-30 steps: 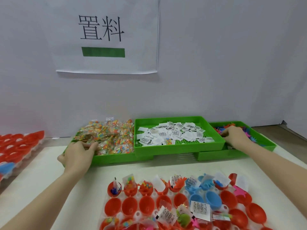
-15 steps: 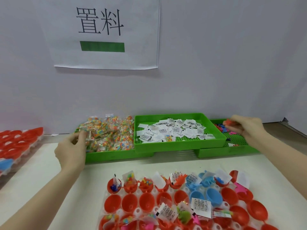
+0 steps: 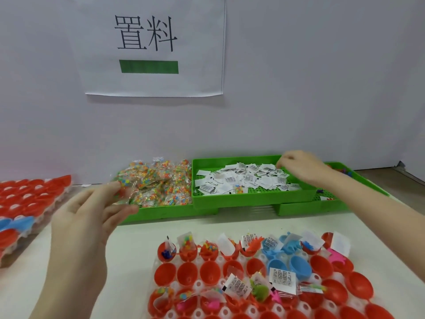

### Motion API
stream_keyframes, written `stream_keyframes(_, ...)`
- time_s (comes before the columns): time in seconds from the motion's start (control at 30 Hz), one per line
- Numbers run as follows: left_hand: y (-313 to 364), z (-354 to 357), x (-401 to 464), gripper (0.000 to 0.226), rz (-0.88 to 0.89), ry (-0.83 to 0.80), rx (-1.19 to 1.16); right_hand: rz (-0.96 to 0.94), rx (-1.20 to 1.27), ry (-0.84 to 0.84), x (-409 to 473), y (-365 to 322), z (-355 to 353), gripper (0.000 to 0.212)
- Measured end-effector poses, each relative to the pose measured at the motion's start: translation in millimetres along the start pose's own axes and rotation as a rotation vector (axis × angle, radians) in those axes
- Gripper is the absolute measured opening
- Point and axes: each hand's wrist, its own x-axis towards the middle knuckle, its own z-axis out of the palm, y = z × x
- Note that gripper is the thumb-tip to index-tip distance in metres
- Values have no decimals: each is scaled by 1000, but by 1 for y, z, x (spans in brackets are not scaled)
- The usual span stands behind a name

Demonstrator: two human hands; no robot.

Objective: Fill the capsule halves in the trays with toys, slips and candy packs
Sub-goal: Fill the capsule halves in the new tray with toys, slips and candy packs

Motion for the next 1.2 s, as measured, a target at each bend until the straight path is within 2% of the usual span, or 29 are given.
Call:
stream_keyframes(0.07,10,0,-6,29,24,-39,-7,-29,-231,-105,2,-7,12,42)
stream_keyframes(0.13,18,1,-9,39,45,-45,-32,-14,-330,-152,5,-9,21,55)
stream_keyframes(0.2,23,2,-11,33,55,-46,-39,-3,-225,-143,7,-11,26,50)
stream_keyframes(0.37,24,14,-16,13,-23,-41,-67,-44,-85,-6,7,-10,30,15)
stream_keyframes(0.57,24,27,-25,5,-90,-160,-17,-70,80,283,-5,-6,26,14)
stream_keyframes(0.67,24,35,-32,6,-118,-251,23,-3,429,380,-24,-16,15,18)
stream_keyframes(0.7,25,38,-35,6,-135,-282,36,29,597,352,-35,-22,9,18)
stream_keyframes(0.77,25,46,-43,10,-188,-351,60,51,859,190,-66,-37,-4,17)
stream_keyframes(0.9,27,63,-62,11,-305,-508,60,-68,1093,-102,-139,-56,-20,22)
stream_keyframes(0.97,30,70,-72,20,-365,-603,5,-129,1112,-157,-168,-62,-22,20)
stream_keyframes(1.03,32,74,-80,29,-409,-691,-36,-179,1092,-134,-185,-67,-23,17)
stream_keyframes(1.2,37,77,-89,31,-386,-800,-97,-277,868,162,-195,-63,-20,20)
